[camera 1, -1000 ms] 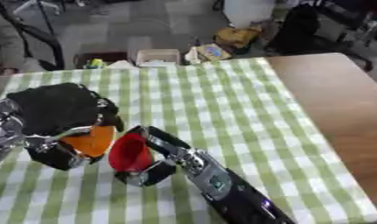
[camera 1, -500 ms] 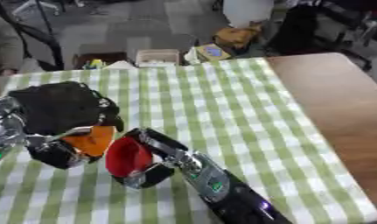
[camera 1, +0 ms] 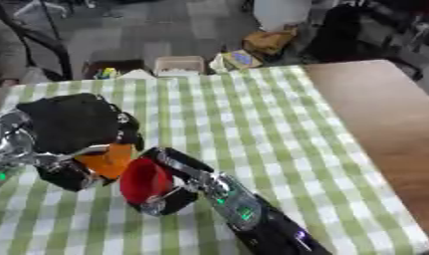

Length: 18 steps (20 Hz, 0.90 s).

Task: Pour the contents of one cup into another cup.

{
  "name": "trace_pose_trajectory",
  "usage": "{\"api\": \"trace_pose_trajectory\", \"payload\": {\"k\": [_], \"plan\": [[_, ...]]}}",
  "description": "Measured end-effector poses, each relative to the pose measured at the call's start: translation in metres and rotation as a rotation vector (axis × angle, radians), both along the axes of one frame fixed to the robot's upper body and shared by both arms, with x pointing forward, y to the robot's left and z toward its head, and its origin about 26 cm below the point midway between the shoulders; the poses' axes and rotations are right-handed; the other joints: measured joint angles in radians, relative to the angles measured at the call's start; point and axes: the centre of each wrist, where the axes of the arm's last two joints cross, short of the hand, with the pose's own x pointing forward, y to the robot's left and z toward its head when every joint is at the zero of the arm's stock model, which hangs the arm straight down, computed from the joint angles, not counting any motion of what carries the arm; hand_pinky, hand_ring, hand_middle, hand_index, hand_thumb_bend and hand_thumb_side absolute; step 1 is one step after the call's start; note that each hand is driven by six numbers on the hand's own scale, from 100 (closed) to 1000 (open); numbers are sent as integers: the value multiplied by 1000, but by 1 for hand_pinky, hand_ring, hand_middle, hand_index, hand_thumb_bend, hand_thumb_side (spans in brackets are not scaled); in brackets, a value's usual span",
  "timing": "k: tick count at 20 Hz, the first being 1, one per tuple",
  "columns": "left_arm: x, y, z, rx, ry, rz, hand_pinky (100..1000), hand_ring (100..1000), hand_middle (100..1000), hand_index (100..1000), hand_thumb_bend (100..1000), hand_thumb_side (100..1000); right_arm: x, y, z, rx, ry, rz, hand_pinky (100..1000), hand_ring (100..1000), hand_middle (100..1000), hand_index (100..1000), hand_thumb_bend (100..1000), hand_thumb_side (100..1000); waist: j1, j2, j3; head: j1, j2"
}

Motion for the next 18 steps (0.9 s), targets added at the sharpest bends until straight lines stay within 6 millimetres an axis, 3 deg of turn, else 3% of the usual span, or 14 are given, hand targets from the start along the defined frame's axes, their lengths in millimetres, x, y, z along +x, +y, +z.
{"api": "trace_pose_trajectory", "payload": {"k": [18], "plan": [[0,-9,5,94,-38,-35,361,327,311,731,331,134,0,0,-1,-3,4,-1,496,273,250,507,100,100,2,-3,-1,-1,0]]}}
